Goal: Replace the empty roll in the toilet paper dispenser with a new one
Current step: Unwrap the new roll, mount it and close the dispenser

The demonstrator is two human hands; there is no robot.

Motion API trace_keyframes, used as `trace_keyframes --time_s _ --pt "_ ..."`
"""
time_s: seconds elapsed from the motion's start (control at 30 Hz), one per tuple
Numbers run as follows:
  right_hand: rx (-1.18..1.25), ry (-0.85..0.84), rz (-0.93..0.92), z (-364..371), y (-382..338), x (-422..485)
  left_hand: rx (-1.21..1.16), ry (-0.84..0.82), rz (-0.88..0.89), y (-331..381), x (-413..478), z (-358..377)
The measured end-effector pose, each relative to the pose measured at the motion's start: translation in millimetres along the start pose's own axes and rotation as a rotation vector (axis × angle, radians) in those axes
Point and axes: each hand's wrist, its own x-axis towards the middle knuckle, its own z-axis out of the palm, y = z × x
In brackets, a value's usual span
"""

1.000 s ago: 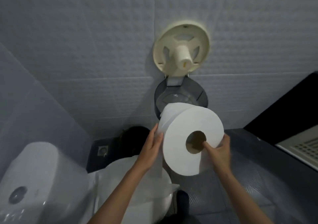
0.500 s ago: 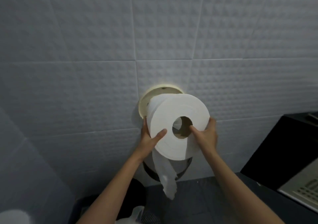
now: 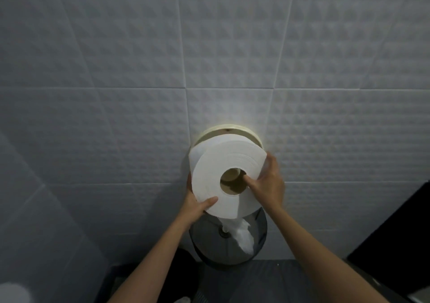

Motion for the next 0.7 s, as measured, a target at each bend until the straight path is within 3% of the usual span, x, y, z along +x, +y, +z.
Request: trace_keyframes --time_s 0.7 --pt "0.048 -0.073 -0.091 33 36 26 -0.057 0.134 -0.014 -22 36 18"
